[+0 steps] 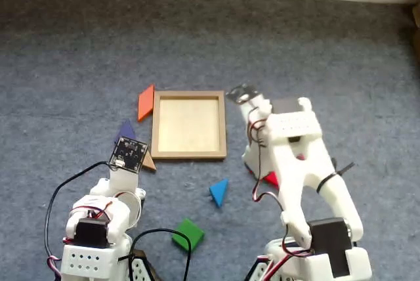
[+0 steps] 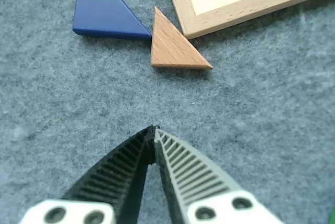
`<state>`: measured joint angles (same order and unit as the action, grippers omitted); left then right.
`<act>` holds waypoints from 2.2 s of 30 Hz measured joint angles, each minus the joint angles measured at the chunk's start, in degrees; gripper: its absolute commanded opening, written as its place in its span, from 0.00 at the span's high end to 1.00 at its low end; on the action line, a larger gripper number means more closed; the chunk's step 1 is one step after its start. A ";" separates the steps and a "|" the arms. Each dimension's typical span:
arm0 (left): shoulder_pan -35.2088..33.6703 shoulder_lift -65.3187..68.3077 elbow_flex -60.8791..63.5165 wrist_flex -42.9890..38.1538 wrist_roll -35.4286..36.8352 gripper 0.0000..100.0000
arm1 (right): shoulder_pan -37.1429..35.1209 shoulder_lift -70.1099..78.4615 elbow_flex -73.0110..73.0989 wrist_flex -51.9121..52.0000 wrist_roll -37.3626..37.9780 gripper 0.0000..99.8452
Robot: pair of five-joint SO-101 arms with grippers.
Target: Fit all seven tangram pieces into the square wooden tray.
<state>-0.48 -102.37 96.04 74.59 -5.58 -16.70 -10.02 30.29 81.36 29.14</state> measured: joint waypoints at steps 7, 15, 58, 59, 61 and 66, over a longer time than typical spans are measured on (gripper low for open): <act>0.00 0.00 0.00 0.00 0.00 0.99 | -3.52 0.00 9.76 -12.66 -0.35 0.99; 0.00 0.00 0.00 0.00 0.00 0.99 | -3.16 2.73 12.31 -21.89 -0.35 0.99; 0.00 0.00 0.00 0.00 0.00 0.99 | 14.07 -5.19 3.69 -5.10 31.56 0.60; 0.00 0.00 0.00 0.00 0.00 0.99 | 14.33 -5.19 3.78 -5.10 33.23 0.59; 0.00 0.00 0.00 0.00 0.00 0.99 | 15.65 -5.19 4.13 -5.27 35.78 0.57; 0.00 0.00 0.00 0.00 0.00 0.99 | 16.62 -5.10 4.48 -5.10 42.02 0.56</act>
<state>-0.48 -102.37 96.04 74.59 -5.58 -0.09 -15.12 34.77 76.26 71.16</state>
